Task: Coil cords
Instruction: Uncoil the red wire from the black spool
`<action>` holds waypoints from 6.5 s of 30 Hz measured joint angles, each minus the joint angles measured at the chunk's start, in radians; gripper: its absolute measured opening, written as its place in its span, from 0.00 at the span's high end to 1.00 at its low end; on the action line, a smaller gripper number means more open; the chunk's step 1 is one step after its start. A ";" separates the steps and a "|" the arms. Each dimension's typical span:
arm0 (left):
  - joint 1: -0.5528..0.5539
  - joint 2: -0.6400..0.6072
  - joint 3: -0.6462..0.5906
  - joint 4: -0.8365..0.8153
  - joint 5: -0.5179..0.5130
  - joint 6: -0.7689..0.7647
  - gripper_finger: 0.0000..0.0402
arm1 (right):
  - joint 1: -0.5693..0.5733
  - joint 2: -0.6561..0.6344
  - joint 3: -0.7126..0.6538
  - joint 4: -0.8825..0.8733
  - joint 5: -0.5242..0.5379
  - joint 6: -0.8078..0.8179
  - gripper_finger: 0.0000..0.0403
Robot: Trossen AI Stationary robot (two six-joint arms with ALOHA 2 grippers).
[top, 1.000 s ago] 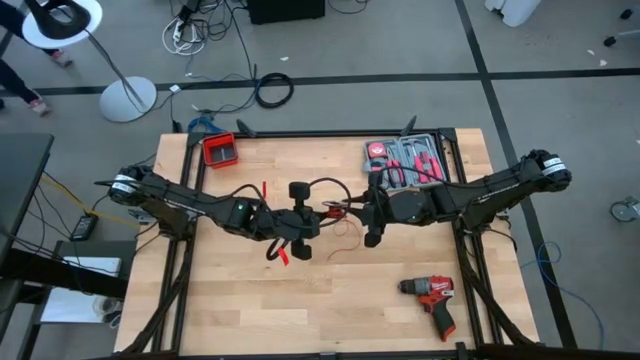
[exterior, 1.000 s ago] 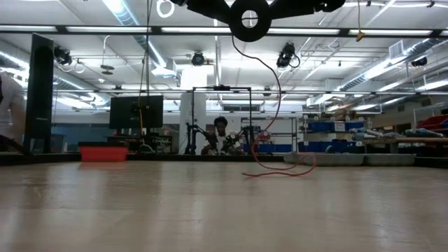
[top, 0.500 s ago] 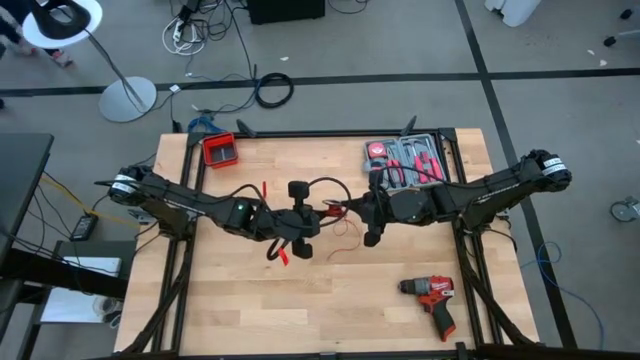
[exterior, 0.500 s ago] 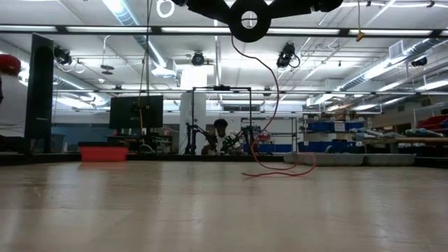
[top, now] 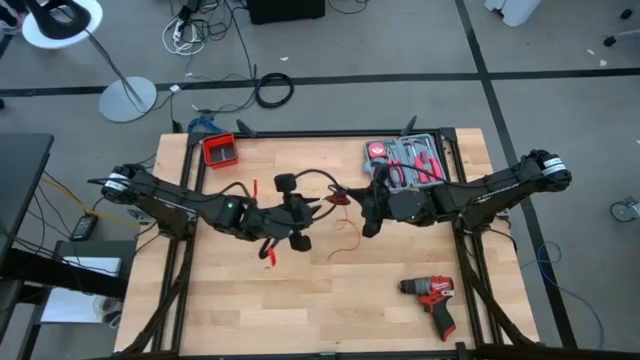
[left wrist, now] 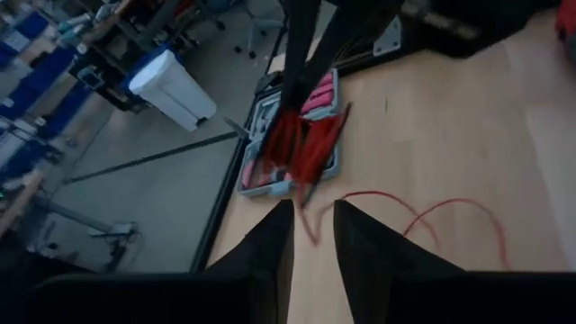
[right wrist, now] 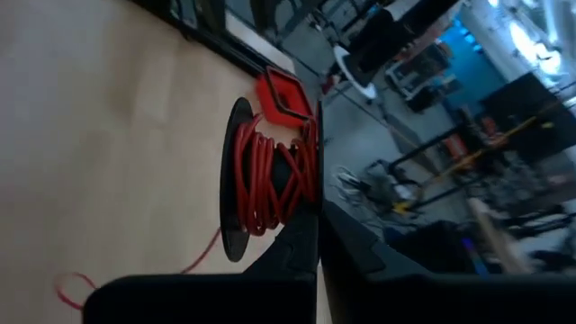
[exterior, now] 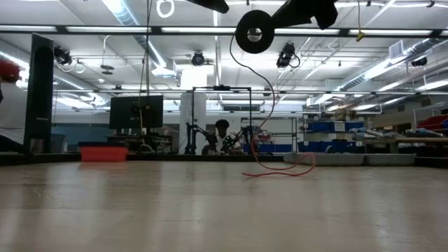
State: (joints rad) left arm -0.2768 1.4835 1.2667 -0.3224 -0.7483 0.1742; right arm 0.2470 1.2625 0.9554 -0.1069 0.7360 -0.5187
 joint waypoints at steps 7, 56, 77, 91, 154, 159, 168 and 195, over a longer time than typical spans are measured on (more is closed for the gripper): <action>0.008 0.012 -0.002 -0.057 0.019 -0.149 0.78 | 0.021 0.000 -0.001 0.046 0.134 -0.150 1.00; 0.080 0.028 0.055 0.054 0.192 -0.202 1.00 | 0.030 0.001 -0.002 0.174 0.192 -0.216 1.00; 0.127 0.200 0.055 -0.047 0.132 -0.205 1.00 | 0.062 0.001 -0.002 0.310 0.227 -0.269 1.00; 0.102 -0.031 0.055 -0.259 -0.021 -0.274 1.00 | 0.094 0.001 -0.002 0.031 0.318 -0.167 1.00; 0.001 0.082 0.055 -0.030 -0.006 0.071 0.81 | 0.144 -0.002 -0.002 -0.019 0.191 -0.017 1.00; 0.001 0.081 0.055 -0.029 0.001 0.136 0.81 | 0.094 -0.002 -0.002 -0.021 0.098 0.031 1.00; 0.003 0.081 0.055 -0.032 0.001 0.140 0.81 | 0.043 -0.002 -0.002 0.013 -0.005 0.034 1.00; 0.023 0.082 0.055 -0.011 -0.013 0.082 1.00 | 0.052 -0.002 -0.002 0.121 -0.032 -0.023 0.81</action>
State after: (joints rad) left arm -0.2543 1.5658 1.3220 -0.3331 -0.7615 0.2562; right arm 0.2992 1.2606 0.9539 0.0145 0.7039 -0.5419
